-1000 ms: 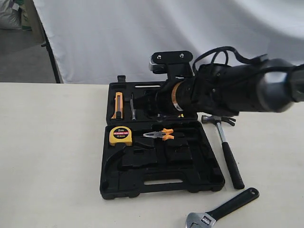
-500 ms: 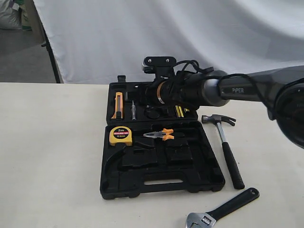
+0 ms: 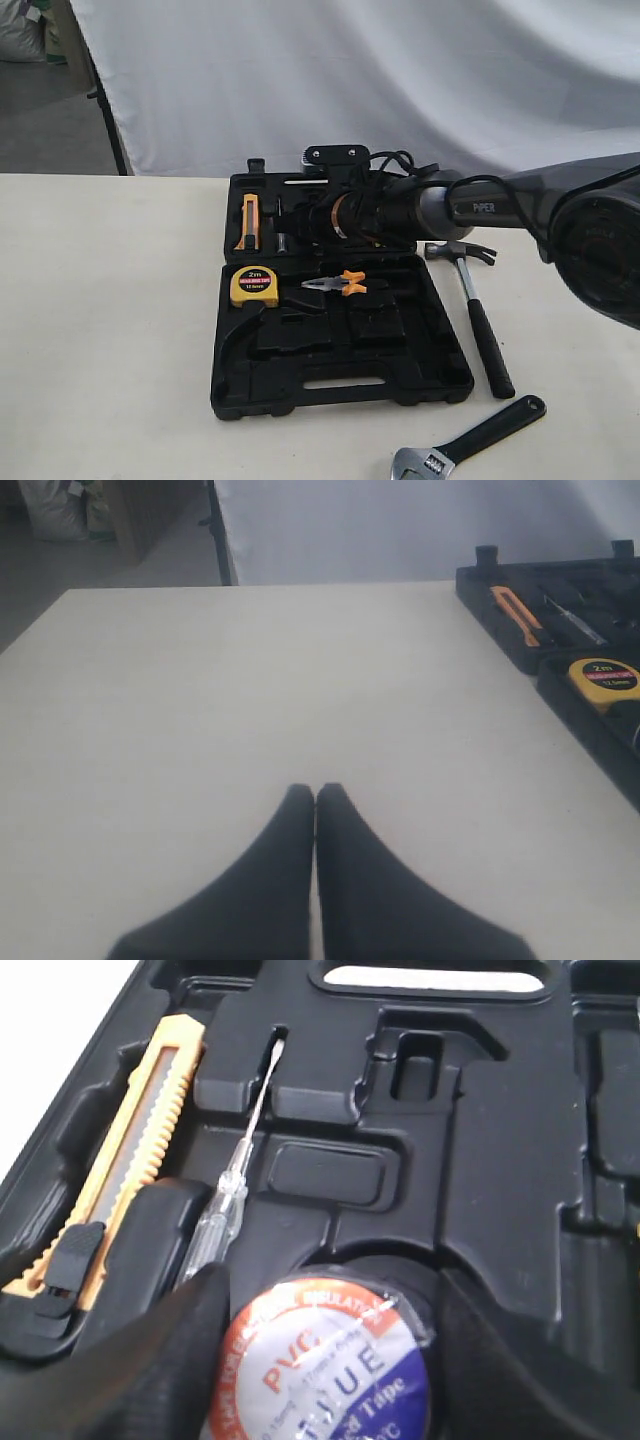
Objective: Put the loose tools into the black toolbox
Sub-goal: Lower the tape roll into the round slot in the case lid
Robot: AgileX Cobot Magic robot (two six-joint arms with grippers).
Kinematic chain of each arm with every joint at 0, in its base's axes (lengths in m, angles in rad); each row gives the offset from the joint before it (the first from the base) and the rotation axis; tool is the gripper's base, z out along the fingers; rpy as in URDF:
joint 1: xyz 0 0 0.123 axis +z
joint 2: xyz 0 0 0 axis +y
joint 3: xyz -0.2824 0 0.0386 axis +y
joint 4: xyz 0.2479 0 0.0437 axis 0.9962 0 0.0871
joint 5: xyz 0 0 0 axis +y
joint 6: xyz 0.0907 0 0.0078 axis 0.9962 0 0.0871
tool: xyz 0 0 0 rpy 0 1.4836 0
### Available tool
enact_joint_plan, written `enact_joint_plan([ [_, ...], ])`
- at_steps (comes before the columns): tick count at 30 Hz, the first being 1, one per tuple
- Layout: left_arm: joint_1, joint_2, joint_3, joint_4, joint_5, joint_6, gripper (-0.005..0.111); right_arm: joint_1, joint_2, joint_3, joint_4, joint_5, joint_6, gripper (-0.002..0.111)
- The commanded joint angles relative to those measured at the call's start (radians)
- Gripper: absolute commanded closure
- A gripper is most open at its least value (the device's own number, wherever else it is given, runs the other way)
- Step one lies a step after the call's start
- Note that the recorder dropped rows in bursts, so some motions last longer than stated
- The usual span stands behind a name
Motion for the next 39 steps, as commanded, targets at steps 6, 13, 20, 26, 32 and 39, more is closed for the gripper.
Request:
enact_joint_plan([
  [6,0.025,-0.003,-0.003,0.004,-0.007,-0.005,0.106,-0.008,0.015,-0.046,-0.028,0.014,-0.01,0.109],
  [13,0.025,-0.003,-0.003,0.004,-0.007,-0.005,0.106,-0.008,0.053,-0.054,-0.028,0.079,-0.01,0.1],
  [20,0.025,-0.003,-0.003,0.004,-0.007,-0.005,0.106,-0.005,0.058,-0.057,-0.028,0.042,-0.01,0.057],
  [26,0.025,-0.003,-0.003,0.004,-0.007,-0.005,0.106,-0.005,0.035,-0.069,-0.026,0.0,-0.01,0.042],
  [32,0.025,-0.003,-0.003,0.004,-0.007,-0.005,0.106,-0.008,-0.02,-0.07,-0.026,0.008,-0.01,0.04],
  [39,0.025,-0.003,-0.003,0.004,-0.007,-0.005,0.106,-0.008,-0.055,-0.064,-0.026,0.055,-0.01,0.04],
])
